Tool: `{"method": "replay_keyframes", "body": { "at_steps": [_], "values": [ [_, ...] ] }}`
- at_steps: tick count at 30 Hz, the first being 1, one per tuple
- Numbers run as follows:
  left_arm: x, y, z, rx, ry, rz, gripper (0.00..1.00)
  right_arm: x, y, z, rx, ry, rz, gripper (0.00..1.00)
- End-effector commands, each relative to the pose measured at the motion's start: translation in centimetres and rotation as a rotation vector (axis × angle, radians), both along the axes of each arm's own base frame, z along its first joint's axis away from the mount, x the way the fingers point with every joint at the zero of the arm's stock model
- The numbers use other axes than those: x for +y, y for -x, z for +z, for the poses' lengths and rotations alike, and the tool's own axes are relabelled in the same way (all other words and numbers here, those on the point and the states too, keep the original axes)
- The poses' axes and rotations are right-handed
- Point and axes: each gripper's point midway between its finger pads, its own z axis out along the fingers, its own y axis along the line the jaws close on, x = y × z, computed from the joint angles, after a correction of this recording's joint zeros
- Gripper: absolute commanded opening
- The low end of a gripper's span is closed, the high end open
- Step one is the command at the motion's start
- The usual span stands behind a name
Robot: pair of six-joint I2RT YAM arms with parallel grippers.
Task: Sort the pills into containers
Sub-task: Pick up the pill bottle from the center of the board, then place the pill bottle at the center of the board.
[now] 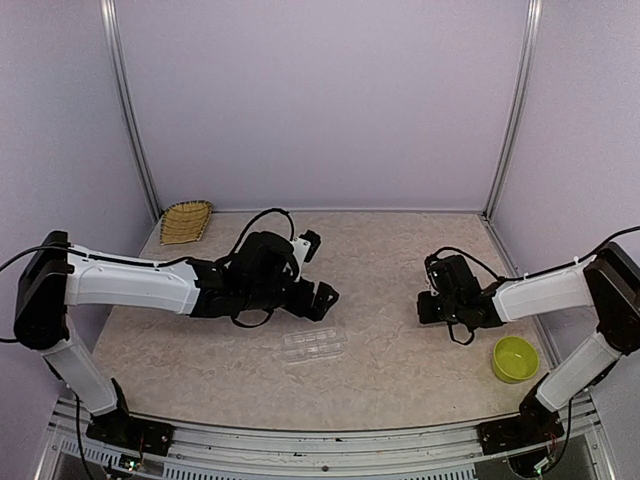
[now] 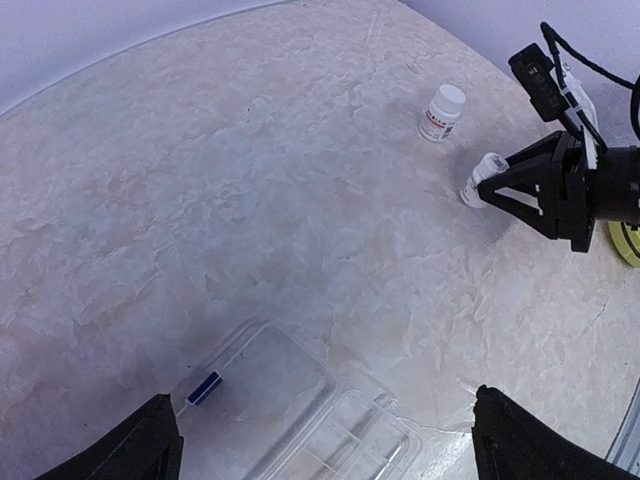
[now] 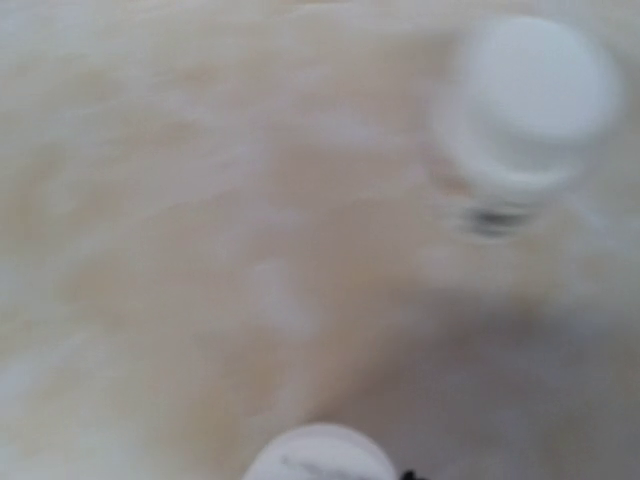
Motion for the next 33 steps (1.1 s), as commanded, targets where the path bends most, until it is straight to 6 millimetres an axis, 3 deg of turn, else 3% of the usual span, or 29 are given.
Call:
{"method": "replay_keyframes", "body": {
  "at_steps": [1,8,16,21,33],
  "values": [
    [0.7,0.1,0.9,-0.015,-0.009,0.014,0.99,4.2,1.3,2.6,-0.057,-0.038,0.195,0.22],
    [1.2,0.4,0.8,-0.015,-0.017,0.022,0.99,9.3,4.8,3.6,-0.085,-0.072,0.436,0.25],
    [1.5,0.8,1.0,-0.020,-0.013,0.021,0.99,12.3,8.4,2.4,-0.076,-0.096,0.603,0.25],
    [1.7,1.3,0.9,-0.022,-0.014,0.022,0.99,13.4,9.8,1.6,-0.062,-0.083,0.660,0.26],
    [1.4,1.3,0.0,-0.012,-0.033,0.018,0.99,14.3,11.1,-0.3,-0.017,-0.006,0.713,0.33]
  ]
}}
